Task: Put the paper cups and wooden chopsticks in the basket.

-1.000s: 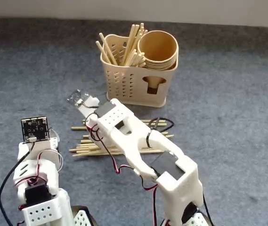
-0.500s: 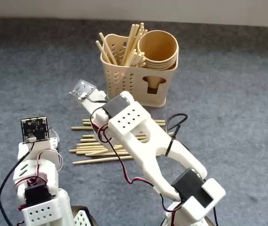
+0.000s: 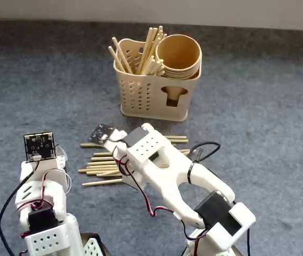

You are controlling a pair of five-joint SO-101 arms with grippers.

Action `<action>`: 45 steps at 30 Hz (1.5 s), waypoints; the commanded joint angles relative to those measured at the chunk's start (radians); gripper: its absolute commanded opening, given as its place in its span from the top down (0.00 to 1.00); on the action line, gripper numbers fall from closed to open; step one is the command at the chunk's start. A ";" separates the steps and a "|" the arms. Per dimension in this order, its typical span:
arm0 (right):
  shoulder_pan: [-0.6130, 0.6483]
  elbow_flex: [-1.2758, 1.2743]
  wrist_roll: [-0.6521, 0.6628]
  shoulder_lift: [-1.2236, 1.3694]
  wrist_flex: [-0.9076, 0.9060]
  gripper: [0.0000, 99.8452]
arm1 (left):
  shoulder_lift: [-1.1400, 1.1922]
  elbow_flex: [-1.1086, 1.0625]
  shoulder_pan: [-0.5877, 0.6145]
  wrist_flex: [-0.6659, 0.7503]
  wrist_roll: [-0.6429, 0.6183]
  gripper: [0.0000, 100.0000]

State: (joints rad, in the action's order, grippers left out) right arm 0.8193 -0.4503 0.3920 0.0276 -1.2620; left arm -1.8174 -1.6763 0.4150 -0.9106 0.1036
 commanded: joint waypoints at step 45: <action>0.093 -0.137 0.107 0.025 0.191 0.99 | -0.012 -0.019 -0.002 -0.002 -0.005 0.86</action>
State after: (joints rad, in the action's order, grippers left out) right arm 0.9037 -0.5869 0.4887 0.0552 -1.0196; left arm -1.8174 -1.6763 0.4150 -0.9106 0.1036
